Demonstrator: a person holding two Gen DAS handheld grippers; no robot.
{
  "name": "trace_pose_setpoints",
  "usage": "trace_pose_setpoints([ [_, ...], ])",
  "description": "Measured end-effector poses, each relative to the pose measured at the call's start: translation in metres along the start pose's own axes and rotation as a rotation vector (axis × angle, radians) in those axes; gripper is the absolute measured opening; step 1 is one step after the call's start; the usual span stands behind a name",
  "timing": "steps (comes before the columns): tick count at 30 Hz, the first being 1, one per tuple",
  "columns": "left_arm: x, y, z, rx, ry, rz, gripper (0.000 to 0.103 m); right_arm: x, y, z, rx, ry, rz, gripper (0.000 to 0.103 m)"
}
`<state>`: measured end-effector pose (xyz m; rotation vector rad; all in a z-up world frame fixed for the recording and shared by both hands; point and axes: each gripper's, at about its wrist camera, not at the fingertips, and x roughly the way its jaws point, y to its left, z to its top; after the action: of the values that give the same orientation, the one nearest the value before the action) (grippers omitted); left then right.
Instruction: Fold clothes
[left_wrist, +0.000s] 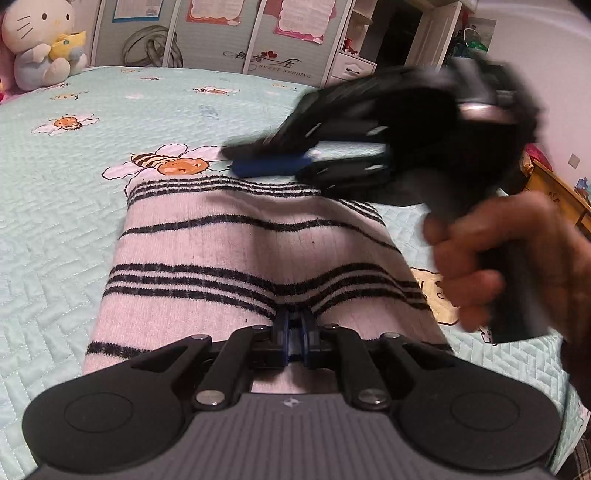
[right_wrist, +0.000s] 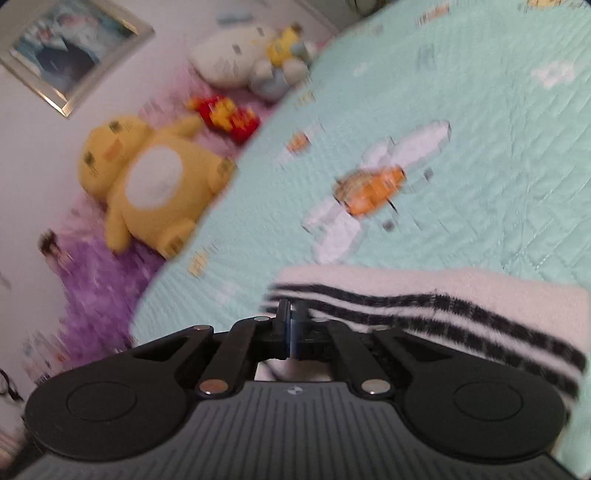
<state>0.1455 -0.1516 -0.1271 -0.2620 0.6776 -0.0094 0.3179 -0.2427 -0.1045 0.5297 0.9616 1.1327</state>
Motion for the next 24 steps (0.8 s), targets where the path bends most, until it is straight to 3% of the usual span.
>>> trace_pose_setpoints([
  [2,0.0,-0.001,0.0,0.002,-0.002,0.006,0.01,-0.015,-0.005,-0.005,0.068,-0.052,0.06,0.016],
  [3,0.001,-0.002,0.0,0.011,-0.002,0.011,0.01,-0.013,-0.015,-0.009,0.082,-0.034,-0.009,0.017],
  [5,0.002,-0.004,-0.001,0.026,-0.002,0.019,0.01,-0.006,-0.04,-0.02,0.078,0.004,-0.143,0.0],
  [8,0.003,-0.003,0.001,0.026,0.004,0.019,0.01,-0.009,-0.055,-0.025,0.157,-0.04,-0.088,0.0],
  [13,-0.001,-0.001,0.007,0.004,0.041,0.009,0.01,-0.02,-0.022,-0.021,0.108,-0.047,-0.184,0.0],
  [14,-0.003,-0.001,0.009,-0.01,0.055,0.006,0.01,-0.03,-0.013,-0.024,0.099,-0.071,-0.195,0.004],
  [16,-0.008,0.007,0.017,-0.066,0.085,-0.016,0.01,-0.052,0.005,-0.033,0.077,-0.12,-0.217,0.028],
  [17,-0.011,0.011,0.02,-0.096,0.1,-0.025,0.009,-0.063,0.014,-0.037,0.067,-0.145,-0.227,0.049],
  [18,-0.018,0.014,0.023,-0.122,0.114,-0.03,0.01,-0.075,0.023,-0.042,0.058,-0.156,-0.257,0.058],
  [20,-0.035,0.02,0.024,-0.16,0.129,-0.018,0.023,-0.097,0.039,-0.055,0.033,-0.159,-0.32,0.058],
  [21,-0.045,0.021,0.024,-0.175,0.138,-0.004,0.046,-0.106,0.048,-0.062,0.022,-0.153,-0.344,0.058],
  [22,-0.057,0.023,0.022,-0.18,0.142,0.027,0.062,-0.114,0.058,-0.069,0.011,-0.144,-0.372,0.059],
  [24,-0.081,0.025,0.02,-0.16,0.138,0.073,0.064,-0.127,0.077,-0.084,-0.015,-0.122,-0.433,0.068],
])
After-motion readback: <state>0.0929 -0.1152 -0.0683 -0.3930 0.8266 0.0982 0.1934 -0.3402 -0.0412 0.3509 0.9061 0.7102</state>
